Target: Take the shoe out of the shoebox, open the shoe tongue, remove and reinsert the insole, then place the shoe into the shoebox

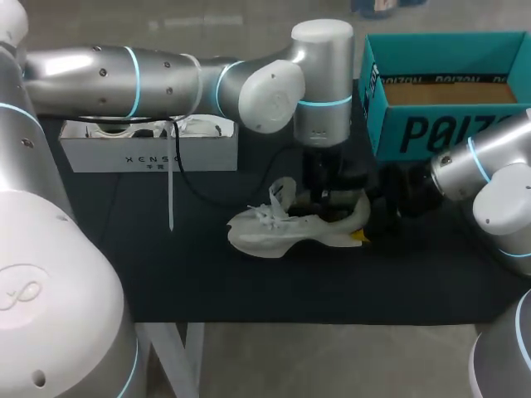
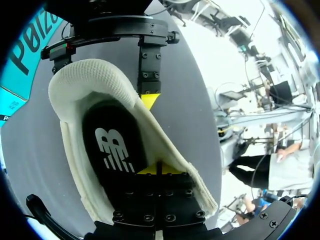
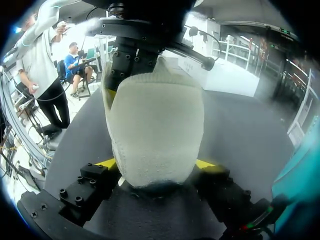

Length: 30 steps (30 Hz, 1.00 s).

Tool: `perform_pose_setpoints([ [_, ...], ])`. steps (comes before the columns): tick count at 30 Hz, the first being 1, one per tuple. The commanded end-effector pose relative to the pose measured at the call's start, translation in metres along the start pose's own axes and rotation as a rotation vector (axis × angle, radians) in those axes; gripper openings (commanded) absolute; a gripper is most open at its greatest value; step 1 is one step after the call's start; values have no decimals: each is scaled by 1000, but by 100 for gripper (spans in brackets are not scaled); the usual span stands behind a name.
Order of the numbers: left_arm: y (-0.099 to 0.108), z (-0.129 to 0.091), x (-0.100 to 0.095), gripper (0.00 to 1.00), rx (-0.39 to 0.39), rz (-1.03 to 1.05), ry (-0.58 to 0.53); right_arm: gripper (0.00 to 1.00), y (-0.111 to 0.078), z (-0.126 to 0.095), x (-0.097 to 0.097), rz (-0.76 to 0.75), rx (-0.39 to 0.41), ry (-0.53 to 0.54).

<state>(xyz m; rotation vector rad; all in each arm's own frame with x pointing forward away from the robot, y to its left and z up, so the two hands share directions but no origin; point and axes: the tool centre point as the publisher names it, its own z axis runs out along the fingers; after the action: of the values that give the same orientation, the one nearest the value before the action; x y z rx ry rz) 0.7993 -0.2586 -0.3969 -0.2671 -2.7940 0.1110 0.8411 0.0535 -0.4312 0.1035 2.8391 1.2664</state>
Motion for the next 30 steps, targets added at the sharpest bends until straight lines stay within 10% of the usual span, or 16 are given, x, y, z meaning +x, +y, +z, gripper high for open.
perform_pose_setpoints([
  [1, -1, 3, 3, 0, -5, -13, -18, 0, -3, 6, -2, 2, 4, -1],
  [9, 2, 12, 4, 0, -19, -41, -82, 0, -3, 6, -2, 2, 4, -1],
  [18, 12, 18, -2, 40, -28, -58, -135, 0, -3, 6, -2, 2, 4, -1],
  [30, 9, 20, -4, 36, -122, -108, -275, 0, -3, 6, -2, 2, 4, -1],
])
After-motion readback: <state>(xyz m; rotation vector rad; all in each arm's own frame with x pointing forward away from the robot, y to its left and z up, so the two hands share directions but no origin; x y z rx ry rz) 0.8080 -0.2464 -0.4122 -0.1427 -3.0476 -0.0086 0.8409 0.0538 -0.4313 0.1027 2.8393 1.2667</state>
